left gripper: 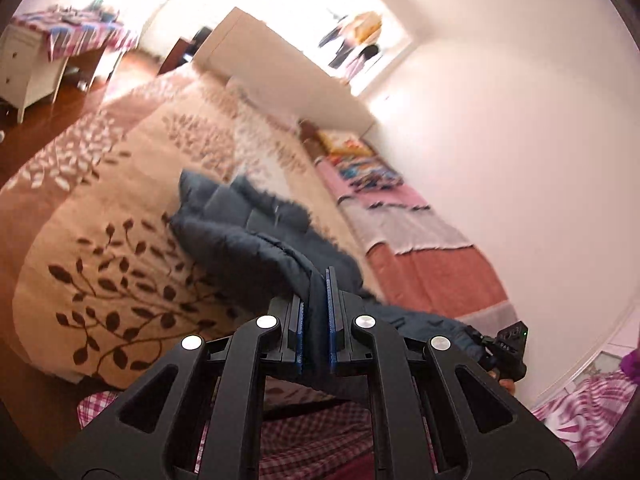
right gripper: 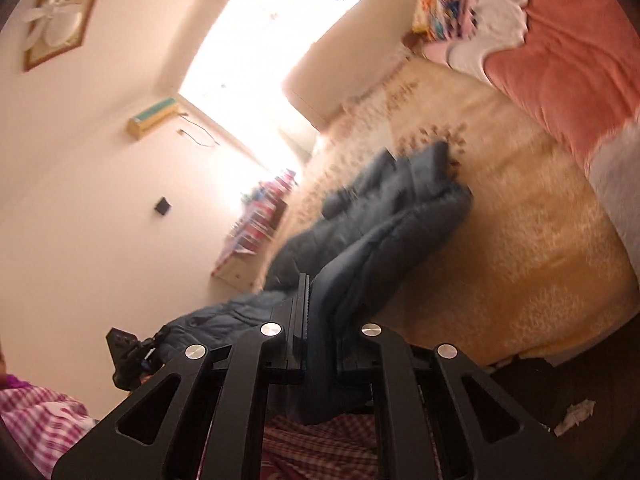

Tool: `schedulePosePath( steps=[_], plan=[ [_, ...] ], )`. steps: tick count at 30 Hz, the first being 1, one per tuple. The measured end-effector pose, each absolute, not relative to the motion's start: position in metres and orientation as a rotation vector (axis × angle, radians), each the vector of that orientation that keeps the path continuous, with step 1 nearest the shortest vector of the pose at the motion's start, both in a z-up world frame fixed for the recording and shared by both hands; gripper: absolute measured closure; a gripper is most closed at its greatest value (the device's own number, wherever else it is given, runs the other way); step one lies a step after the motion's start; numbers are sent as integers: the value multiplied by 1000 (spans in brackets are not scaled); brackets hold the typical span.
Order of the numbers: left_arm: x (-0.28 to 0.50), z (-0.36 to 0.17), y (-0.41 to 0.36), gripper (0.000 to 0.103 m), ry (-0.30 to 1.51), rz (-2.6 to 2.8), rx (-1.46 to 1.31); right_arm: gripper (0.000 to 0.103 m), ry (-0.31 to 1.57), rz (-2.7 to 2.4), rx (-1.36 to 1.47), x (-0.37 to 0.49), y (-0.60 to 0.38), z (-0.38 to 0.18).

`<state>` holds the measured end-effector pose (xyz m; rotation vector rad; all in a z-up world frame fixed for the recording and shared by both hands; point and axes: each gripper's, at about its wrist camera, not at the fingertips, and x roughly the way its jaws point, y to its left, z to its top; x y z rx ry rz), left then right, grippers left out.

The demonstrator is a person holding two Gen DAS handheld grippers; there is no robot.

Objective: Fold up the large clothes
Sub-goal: 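Lift the jacket edge with both tools and fold it over the jacket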

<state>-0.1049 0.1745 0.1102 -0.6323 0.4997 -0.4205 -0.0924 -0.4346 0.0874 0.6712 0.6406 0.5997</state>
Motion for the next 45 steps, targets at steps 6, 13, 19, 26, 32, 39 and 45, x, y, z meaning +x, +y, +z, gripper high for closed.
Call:
schedulePosePath(
  steps=[6,13,19,26,32,39,45],
  plan=[
    [-138,132,183,95,405,-445,-647,93,541,638,679,-119,-437,128],
    [-152,146,190,95,345,-469,-657,93,440,686,681,-143,-440,160],
    [-107,135,187,95,416,-453,-693,93,509,625,760,-95,-444,140],
    [-38,143,185,95,433,-433,-693,93,554,572,808,-23,-444,131],
    [47,132,190,95,487,-356,-725,93,625,522,799,68,-434,122],
    [167,83,200,95,637,-216,-785,93,775,407,836,184,-421,69],
    [241,28,198,95,761,-113,-777,93,897,300,852,247,-411,10]
  ],
)
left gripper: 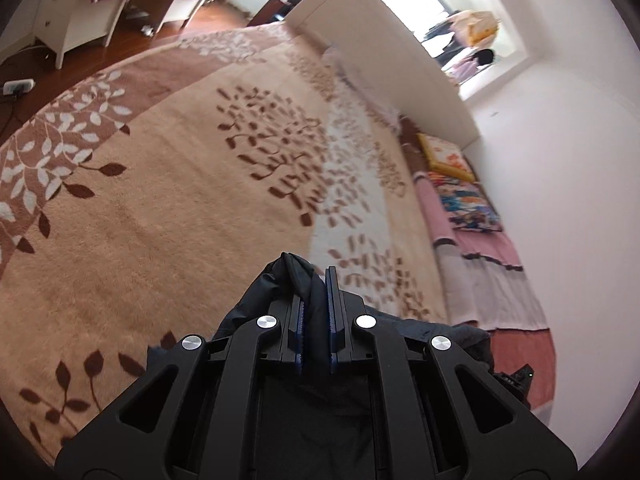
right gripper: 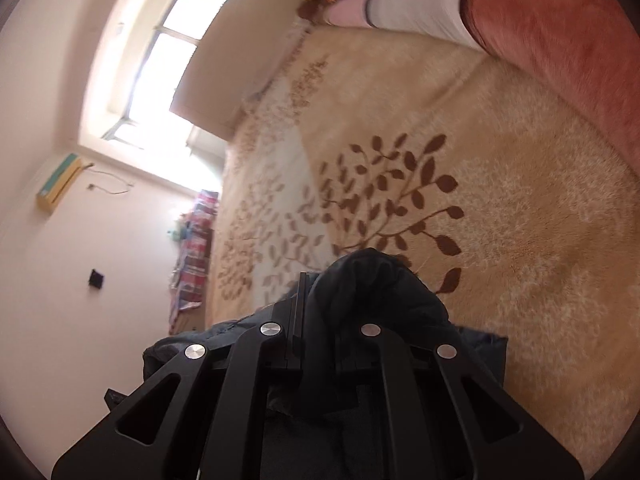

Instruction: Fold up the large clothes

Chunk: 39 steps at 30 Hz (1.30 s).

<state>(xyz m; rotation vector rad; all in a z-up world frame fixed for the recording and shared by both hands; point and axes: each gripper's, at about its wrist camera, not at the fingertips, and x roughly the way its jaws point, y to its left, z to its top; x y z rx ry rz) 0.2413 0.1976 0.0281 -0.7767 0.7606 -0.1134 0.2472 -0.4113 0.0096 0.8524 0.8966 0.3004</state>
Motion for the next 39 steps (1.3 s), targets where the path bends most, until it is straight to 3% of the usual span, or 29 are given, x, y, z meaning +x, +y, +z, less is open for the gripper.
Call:
schedulePosePath(
  steps=[5,8,12,14,16,21,23,24,25,28,33,37,39],
  plan=[
    [272,-4,193,87,832,-43,-773,92,978,223,841,277,-404,-24],
    [282,-15,192,70,882,-33,-790,84,1035,197,858,287,-401,-38],
    [279,-9,200,44,829,-51,-856,59,1012,256,923,286,-404,-39],
    [271,4,206,37,755,-27,-860,49,983,281,937,283,-405,-31],
    [263,16,212,35,702,-31,-869,34,956,290,944,278,-406,-22],
    [246,40,201,35,723,-62,-785,27,852,258,918,260,-414,5],
    [241,42,179,36,783,-74,-655,37,867,256,830,253,-406,12],
    [239,40,167,41,815,-77,-589,55,880,254,758,250,-399,14],
    [238,35,153,46,850,-72,-521,65,908,243,670,246,-390,15],
    [243,17,131,61,939,-65,-419,87,1001,267,556,243,-366,-3],
    [279,-18,106,63,1055,-18,-324,90,1077,191,460,250,-344,-30],
    [300,-42,115,61,1123,36,-351,102,1120,130,436,264,-344,-40],
    [301,-48,118,61,1123,59,-349,103,1134,125,422,269,-346,-47]
  ],
)
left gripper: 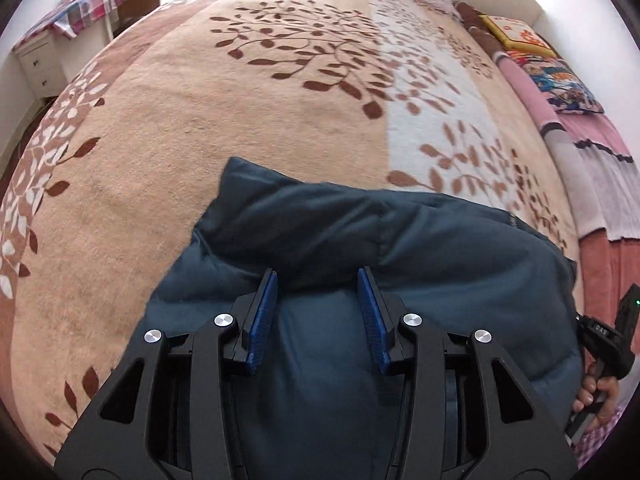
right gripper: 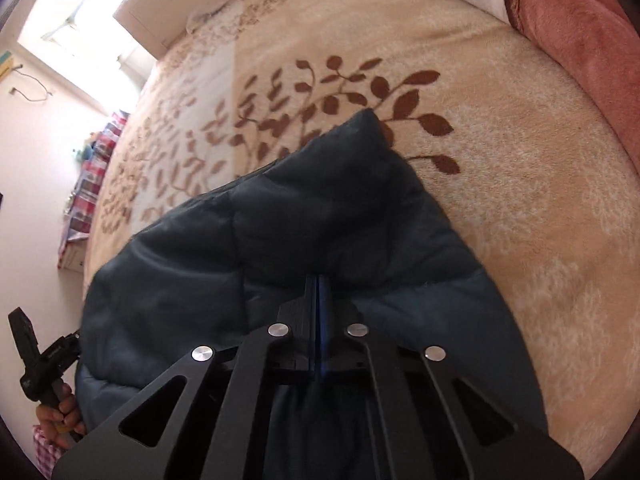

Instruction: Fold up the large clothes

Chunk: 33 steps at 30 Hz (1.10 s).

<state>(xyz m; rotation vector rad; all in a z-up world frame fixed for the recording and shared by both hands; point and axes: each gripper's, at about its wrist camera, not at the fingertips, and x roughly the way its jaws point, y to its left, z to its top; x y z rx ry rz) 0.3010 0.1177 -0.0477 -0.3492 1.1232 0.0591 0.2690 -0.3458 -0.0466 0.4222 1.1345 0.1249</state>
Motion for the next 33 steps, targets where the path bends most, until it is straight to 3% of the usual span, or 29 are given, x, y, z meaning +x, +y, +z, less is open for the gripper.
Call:
schedulePosePath(
  steps=[6,12,17,21,26,33],
  plan=[
    [298,-51,125,61,1111,95,-390,103,1138,123,484,272,-357,-59],
    [257,-11,143,61,1021,20,-442,100,1067,123,541,248,-372,-28],
    [184,20,165,45,966,0,-449,100,996,165,496,194,-384,4],
    [124,24,179,30,936,-11,-560,83,965,196,443,132,-386,15],
    [52,3,184,20,904,-49,-807,80,958,265,409,72,-365,12],
    [23,-58,170,17,932,-27,-1090,80,962,442,342,33,-293,5]
  ],
)
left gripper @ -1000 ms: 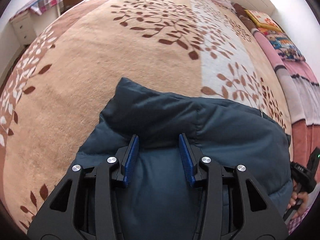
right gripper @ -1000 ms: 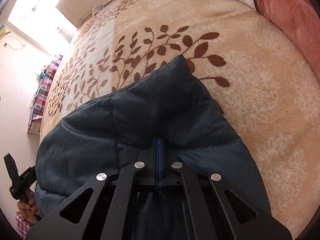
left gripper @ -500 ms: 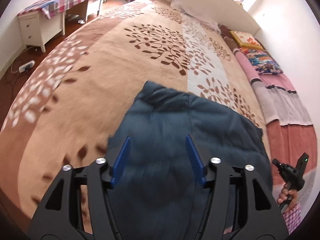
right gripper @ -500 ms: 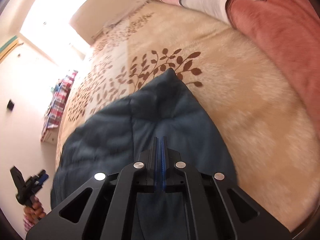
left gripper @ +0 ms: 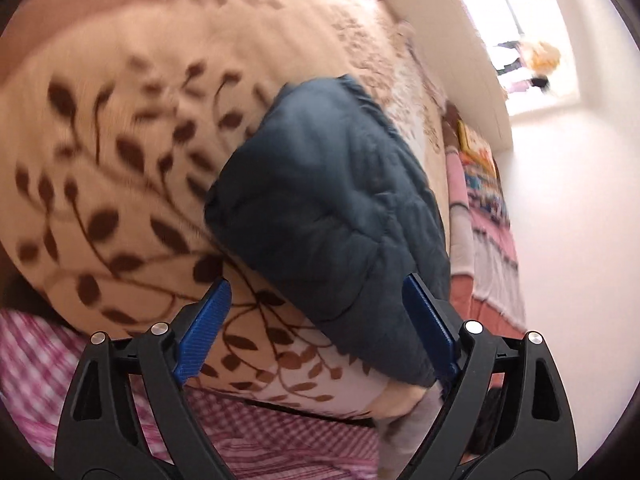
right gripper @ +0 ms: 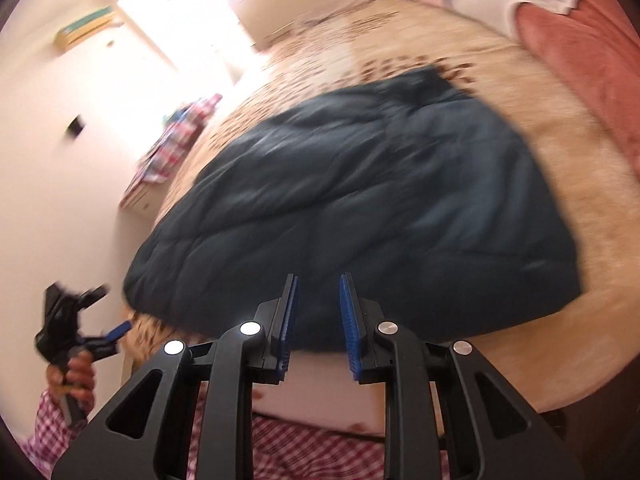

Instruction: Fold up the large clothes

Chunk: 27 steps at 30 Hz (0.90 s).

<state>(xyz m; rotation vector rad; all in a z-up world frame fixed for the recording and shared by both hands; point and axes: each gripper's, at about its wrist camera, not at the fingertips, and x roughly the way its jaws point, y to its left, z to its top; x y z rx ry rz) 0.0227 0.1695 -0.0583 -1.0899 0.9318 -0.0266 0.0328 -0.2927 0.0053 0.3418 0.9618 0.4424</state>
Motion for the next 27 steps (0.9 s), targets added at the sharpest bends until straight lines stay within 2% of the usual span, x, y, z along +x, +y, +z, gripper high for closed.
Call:
schedulePosePath(
  steps=[4,14,20,21,22,23,24,27],
  plan=[
    [33,-80,158,17,929,13,-1148,80,991,514,293,28,-254,-2],
    [72,-86,146,14,881,65,-1117,80,1035,548,211,11,-228,-15],
    [84,-115,156,13,859,83,-1270,80,1049,545,195,8,-225,-17],
    [86,-115,156,24,858,73,-1289,80,1055,547,196,9,-224,-18],
    [88,-115,158,29,855,51,-1318,80,1061,549,197,11,-221,-18],
    [89,-115,161,40,850,45,-1340,80,1062,551,197,12,-219,-18],
    [88,-115,165,55,836,33,-1354,80,1061,556,197,14,-215,-16],
    [86,-106,166,78,808,-8,-1299,80,1031,562,185,24,-202,-7]
  ],
)
